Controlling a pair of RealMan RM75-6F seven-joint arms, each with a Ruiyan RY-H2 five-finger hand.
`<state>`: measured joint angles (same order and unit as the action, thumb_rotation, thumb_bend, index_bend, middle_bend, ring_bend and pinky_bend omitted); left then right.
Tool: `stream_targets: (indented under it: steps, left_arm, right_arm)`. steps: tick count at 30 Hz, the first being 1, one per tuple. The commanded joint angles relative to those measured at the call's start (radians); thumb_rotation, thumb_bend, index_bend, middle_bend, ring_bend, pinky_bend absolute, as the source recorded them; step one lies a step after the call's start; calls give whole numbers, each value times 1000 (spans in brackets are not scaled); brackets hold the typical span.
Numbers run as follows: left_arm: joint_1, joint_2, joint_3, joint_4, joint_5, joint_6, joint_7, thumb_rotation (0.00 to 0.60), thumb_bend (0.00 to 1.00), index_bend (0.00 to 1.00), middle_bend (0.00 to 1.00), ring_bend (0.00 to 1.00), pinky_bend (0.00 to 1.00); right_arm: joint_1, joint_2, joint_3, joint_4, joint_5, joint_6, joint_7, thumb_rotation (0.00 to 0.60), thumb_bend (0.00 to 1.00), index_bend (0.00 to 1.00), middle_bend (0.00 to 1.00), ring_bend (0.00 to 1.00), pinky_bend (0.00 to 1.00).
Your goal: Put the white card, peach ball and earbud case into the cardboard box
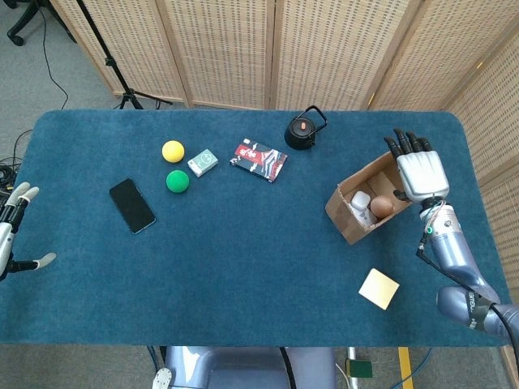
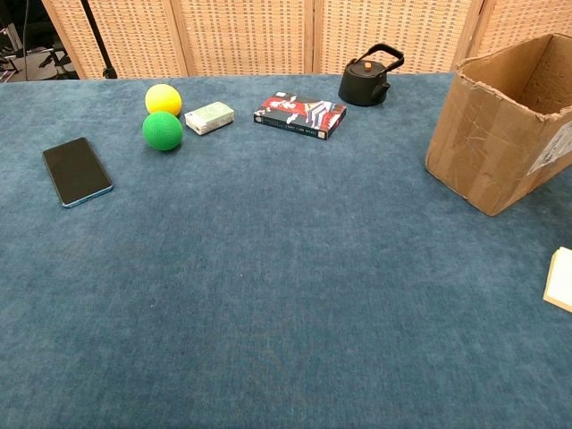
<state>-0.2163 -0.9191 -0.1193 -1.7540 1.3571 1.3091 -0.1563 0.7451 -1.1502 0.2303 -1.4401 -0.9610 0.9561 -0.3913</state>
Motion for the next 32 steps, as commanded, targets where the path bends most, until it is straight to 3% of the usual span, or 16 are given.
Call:
stream_targets:
  steps: [1, 4, 7, 9, 15, 19, 24, 32]
  left_arm:
    - [6, 0, 3, 1, 6, 11, 0, 600, 0, 0, 0, 0, 0]
    - [15, -7, 8, 10, 14, 26, 6, 600, 0, 0, 0, 0, 0]
    - [35, -39, 15, 48, 16, 65, 37, 600, 0, 0, 0, 0, 0]
    - [52, -80, 20, 91, 30, 106, 50, 600, 0, 0, 0, 0, 0]
    - [85, -136, 40, 172, 63, 158, 27, 600, 0, 0, 0, 0, 0]
    - [100, -174, 53, 214, 91, 187, 41, 600, 0, 0, 0, 0, 0]
    - [113, -185, 66, 225, 103, 196, 63, 600, 0, 0, 0, 0, 0]
    - [126, -164, 69, 197, 113, 210, 69, 600, 0, 0, 0, 0, 0]
  right_arm:
    - [-48, 56, 8, -83, -83, 97, 46, 600, 156, 51, 2, 0, 116]
    - [-112, 87, -7, -139, -184, 207, 105, 600, 173, 51, 3, 0, 116]
    - [-231, 90, -55, -175, -307, 393, 172, 600, 207, 51, 6, 0, 116]
    - [-313, 80, -97, -185, -376, 499, 229, 600, 196, 51, 7, 0, 116]
    - [-453, 29, -165, -136, -497, 679, 303, 600, 107, 53, 6, 0, 105]
    - [-512, 8, -209, -115, -544, 722, 294, 600, 9, 34, 0, 0, 20]
    - [-573, -13, -267, -104, -577, 718, 260, 600, 0, 0, 0, 0, 0]
    - [-617, -22, -262, -121, -586, 725, 250, 600, 0, 0, 0, 0, 0]
